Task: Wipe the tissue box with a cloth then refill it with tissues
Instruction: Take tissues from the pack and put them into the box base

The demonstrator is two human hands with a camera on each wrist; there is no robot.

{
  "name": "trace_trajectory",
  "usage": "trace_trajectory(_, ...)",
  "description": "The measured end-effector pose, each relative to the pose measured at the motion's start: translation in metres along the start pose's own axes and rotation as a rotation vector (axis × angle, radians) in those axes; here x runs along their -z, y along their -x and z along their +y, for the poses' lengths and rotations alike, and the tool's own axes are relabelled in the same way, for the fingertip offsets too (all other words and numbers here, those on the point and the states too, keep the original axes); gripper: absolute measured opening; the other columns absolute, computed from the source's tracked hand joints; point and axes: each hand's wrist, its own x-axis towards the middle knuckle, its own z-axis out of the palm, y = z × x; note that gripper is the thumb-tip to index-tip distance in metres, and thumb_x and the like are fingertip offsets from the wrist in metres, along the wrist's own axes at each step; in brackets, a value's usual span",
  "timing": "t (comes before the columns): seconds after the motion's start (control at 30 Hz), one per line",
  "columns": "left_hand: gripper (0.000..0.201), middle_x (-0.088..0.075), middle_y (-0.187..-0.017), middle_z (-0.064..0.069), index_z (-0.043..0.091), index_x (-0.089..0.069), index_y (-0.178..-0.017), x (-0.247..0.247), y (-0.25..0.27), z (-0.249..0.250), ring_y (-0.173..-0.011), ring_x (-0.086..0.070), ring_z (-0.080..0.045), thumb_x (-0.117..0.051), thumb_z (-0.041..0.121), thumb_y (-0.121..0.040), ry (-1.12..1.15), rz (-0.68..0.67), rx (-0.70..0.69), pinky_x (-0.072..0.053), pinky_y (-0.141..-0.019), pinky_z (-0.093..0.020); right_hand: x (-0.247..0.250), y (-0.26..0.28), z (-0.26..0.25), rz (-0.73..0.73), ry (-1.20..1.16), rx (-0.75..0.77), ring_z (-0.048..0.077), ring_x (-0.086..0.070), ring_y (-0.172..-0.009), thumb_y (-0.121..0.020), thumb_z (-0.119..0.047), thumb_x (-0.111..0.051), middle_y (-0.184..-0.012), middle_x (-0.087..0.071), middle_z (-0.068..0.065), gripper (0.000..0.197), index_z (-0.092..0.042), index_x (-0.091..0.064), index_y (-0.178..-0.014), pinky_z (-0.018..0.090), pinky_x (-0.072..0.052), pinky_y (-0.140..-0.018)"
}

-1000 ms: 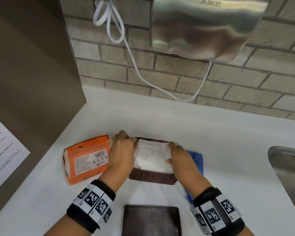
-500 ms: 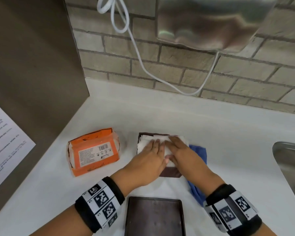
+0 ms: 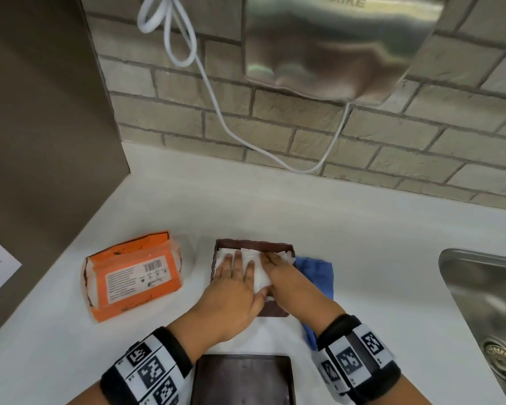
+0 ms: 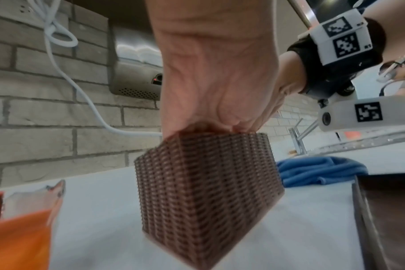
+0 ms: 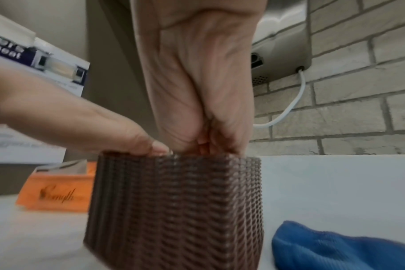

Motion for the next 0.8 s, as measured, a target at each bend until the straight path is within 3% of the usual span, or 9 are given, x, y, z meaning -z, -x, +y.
trace_trajectory(0.07, 0.067, 0.006, -0.158, -0.016, 0.009, -0.001, -0.151, 0.004, 0.002, -0.003, -0.147, 0.005, -0.030, -0.009, 0.050, -0.098, -0.036, 0.028, -0.028, 0.001, -0.121, -0.040, 0.000, 0.002, 0.011, 0.088, -0.055, -0.082, 0.012, -0.045, -0.126, -0.096, -0.026, -0.043, -0.136, -0.049, 0.000, 0.042, -0.017, -0.040, -0.137, 0.020, -0.032, -0.107)
trace_trajectory(0.13, 0.078, -0.014, -0.157, -0.016, 0.009, -0.017, -0.149, 0.006, 0.005, -0.009, -0.146, -0.010, -0.031, 0.006, 0.053, -0.090, -0.098, 0.129, -0.081, -0.003, -0.120, -0.047, 0.007, 0.012, 0.015, 0.199, -0.011, -0.132, 0.017, -0.049, -0.126, -0.094, -0.035, -0.041, -0.133, -0.052, -0.005, 0.043, -0.023, -0.042, -0.136, 0.029, -0.040, -0.103)
trace_trajectory(0.23, 0.076, -0.061, -0.128, -0.015, 0.012, -0.059, -0.127, 0.006, 0.010, -0.019, -0.124, -0.053, -0.031, 0.000, 0.048, -0.095, -0.168, 0.151, -0.079, -0.020, -0.109, -0.056, 0.022, 0.034, 0.010, 0.219, 0.048, -0.129, 0.023, -0.021, -0.145, -0.100, -0.021, -0.041, -0.151, -0.035, 0.002, 0.047, -0.012, -0.033, -0.145, 0.028, -0.027, -0.112)
trace_trajectory(0.3, 0.079, -0.056, -0.133, -0.017, 0.010, -0.054, -0.132, 0.005, 0.013, -0.022, -0.131, -0.047, -0.031, 0.004, 0.049, -0.095, -0.178, 0.138, -0.096, -0.014, -0.112, -0.062, 0.025, 0.042, 0.010, 0.254, 0.062, -0.147, 0.023, -0.023, -0.144, -0.100, -0.022, -0.040, -0.151, -0.037, 0.003, 0.047, -0.013, -0.032, -0.145, 0.025, -0.023, -0.113)
trace_trajectory(0.37, 0.089, -0.039, -0.147, -0.017, 0.008, -0.037, -0.142, -0.006, 0.011, -0.031, -0.142, -0.028, -0.031, 0.017, 0.053, -0.088, -0.184, 0.176, -0.099, -0.004, -0.115, -0.061, 0.022, 0.045, 0.011, 0.270, 0.022, -0.171, 0.023, -0.040, -0.132, -0.098, -0.019, -0.044, -0.140, -0.049, 0.006, 0.044, -0.012, -0.040, -0.140, 0.024, -0.030, -0.107)
trace_trajectory(0.43, 0.090, -0.053, -0.137, -0.018, 0.005, -0.051, -0.133, -0.006, 0.015, -0.033, -0.134, -0.042, -0.030, 0.013, 0.053, -0.092, -0.166, 0.162, -0.083, -0.010, -0.112, -0.057, 0.017, 0.044, 0.009, 0.278, 0.029, -0.185, 0.026, -0.055, -0.113, -0.090, -0.013, -0.055, -0.122, -0.061, 0.009, 0.038, -0.009, -0.055, -0.128, 0.028, -0.042, -0.096)
trace_trajectory(0.5, 0.084, -0.063, -0.124, -0.018, 0.003, -0.063, -0.119, -0.012, 0.017, -0.036, -0.123, -0.055, -0.030, 0.001, 0.051, -0.097, -0.145, 0.147, -0.081, -0.020, -0.103, -0.056, 0.009, 0.040, 0.010, 0.354, 0.077, -0.217, 0.028, -0.063, -0.091, -0.073, -0.004, -0.071, -0.099, -0.067, 0.009, 0.030, -0.009, -0.069, -0.103, 0.033, -0.053, -0.081)
trace_trajectory(0.6, 0.081, -0.060, -0.127, -0.019, 0.001, -0.061, -0.121, -0.020, 0.017, -0.039, -0.127, -0.051, -0.031, -0.002, 0.050, -0.098, -0.126, 0.211, -0.105, -0.022, -0.102, -0.058, 0.000, 0.030, 0.011, 0.364, 0.181, -0.294, 0.022, -0.056, -0.080, -0.055, 0.004, -0.076, -0.086, -0.062, 0.000, 0.030, -0.017, -0.067, -0.075, 0.032, -0.050, -0.069)
trace_trajectory(0.8, 0.076, -0.054, -0.135, -0.018, 0.001, -0.054, -0.128, -0.025, 0.019, -0.043, -0.134, -0.040, -0.032, -0.003, 0.048, -0.099, -0.147, 0.269, -0.127, -0.020, -0.105, -0.053, 0.008, 0.024, 0.003, 0.446, 0.272, -0.294, 0.027, -0.057, -0.079, -0.046, 0.010, -0.069, -0.063, -0.061, -0.004, 0.035, -0.018, -0.067, -0.065, 0.031, -0.043, -0.061)
